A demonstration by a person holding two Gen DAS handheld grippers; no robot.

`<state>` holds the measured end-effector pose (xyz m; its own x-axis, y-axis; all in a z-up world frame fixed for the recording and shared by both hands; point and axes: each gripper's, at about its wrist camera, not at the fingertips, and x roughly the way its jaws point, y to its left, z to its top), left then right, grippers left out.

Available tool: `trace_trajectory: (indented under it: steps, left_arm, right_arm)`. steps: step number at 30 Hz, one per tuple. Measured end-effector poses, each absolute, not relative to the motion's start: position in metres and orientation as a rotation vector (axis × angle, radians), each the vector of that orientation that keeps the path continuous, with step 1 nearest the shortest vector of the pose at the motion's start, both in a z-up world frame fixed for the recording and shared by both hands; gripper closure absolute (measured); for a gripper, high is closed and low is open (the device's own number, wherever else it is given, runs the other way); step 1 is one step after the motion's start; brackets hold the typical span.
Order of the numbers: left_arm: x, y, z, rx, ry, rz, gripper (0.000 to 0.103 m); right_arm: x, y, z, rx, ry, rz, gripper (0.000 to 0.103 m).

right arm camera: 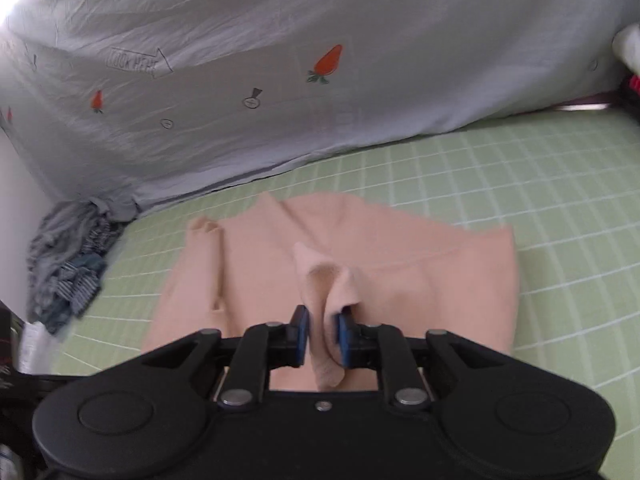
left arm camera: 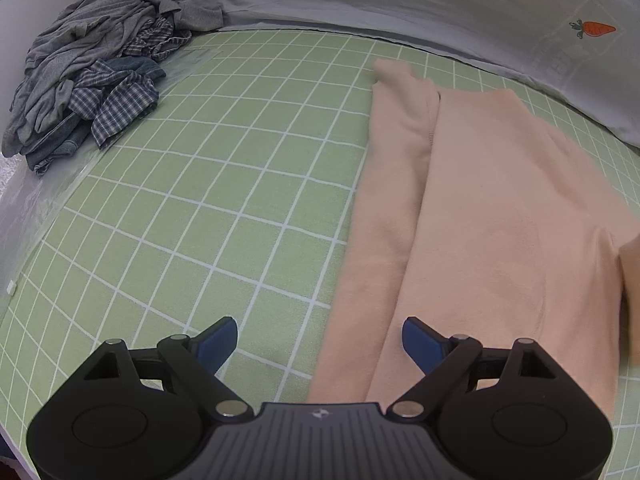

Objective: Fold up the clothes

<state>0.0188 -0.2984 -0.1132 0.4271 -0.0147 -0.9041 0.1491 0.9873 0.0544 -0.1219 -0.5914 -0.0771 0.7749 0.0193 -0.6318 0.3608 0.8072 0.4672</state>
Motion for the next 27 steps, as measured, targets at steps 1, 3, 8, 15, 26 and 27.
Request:
trace_trajectory:
  steps: [1, 3, 8, 15, 26, 27]
  left_arm:
    - [0.018, -0.299, -0.111, 0.136, 1.118, -0.104, 0.013]
    - [0.018, -0.304, -0.108, 0.136, 1.112, -0.112, 0.012]
    - [0.014, -0.327, -0.105, 0.167, 1.102, -0.164, 0.012]
    - [0.003, -0.370, -0.097, 0.172, 1.090, -0.277, 0.012]
    - [-0.016, -0.430, -0.104, 0.248, 1.115, -0.507, 0.048]
    - [-0.018, -0.431, -0.107, 0.250, 1.126, -0.519, 0.055]
  right_arm:
    - [-0.124, -0.592, -0.078, 0.625, 0.673, -0.225, 0.031]
    - [-0.128, -0.594, -0.080, 0.624, 0.691, -0.292, 0.022]
    - [-0.157, -0.610, -0.091, 0.514, 0.766, -0.526, 0.011]
    - [-0.206, -0.634, -0.109, 0.386, 0.859, -0.814, 0.003]
    - [-0.211, -0.647, -0.122, 0.389, 0.901, -0.872, 0.003]
    - [-0.210, -0.647, -0.123, 0.389, 0.905, -0.867, 0.003]
